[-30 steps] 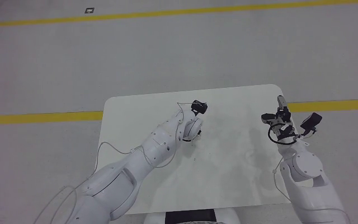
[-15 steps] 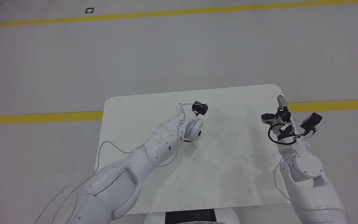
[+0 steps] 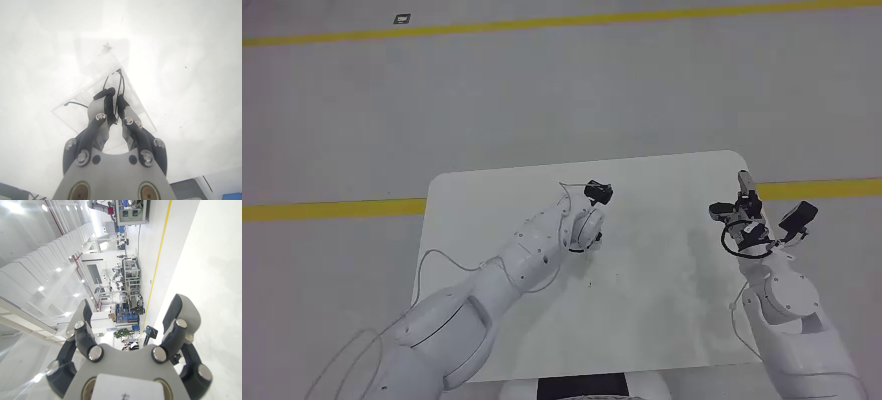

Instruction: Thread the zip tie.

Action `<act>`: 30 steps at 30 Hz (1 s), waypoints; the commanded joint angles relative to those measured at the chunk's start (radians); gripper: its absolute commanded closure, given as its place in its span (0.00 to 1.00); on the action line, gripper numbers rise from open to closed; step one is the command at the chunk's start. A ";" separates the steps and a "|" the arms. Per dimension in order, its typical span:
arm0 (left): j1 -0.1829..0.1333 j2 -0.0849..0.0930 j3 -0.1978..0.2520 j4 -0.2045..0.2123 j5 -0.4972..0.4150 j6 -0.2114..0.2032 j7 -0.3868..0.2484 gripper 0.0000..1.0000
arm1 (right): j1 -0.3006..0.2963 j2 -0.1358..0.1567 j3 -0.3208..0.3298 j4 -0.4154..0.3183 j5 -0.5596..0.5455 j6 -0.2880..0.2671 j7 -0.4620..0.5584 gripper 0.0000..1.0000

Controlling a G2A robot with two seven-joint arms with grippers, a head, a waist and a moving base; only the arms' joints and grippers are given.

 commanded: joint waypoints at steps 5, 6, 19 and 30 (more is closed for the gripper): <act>-0.003 -0.004 0.002 0.010 -0.003 0.002 0.000 1.00 | 0.000 0.000 0.000 0.000 0.000 0.000 0.000 0.00; -0.004 -0.004 0.002 0.011 -0.003 0.003 0.000 1.00 | 0.000 0.000 0.000 0.000 0.000 0.000 0.000 0.00; 0.004 0.002 0.006 -0.043 0.039 0.041 -0.003 1.00 | 0.000 0.000 0.000 0.000 0.000 0.000 0.000 0.00; 0.066 0.053 -0.026 -0.222 0.123 0.068 -0.062 1.00 | 0.000 0.000 0.000 0.000 0.000 0.000 0.000 0.00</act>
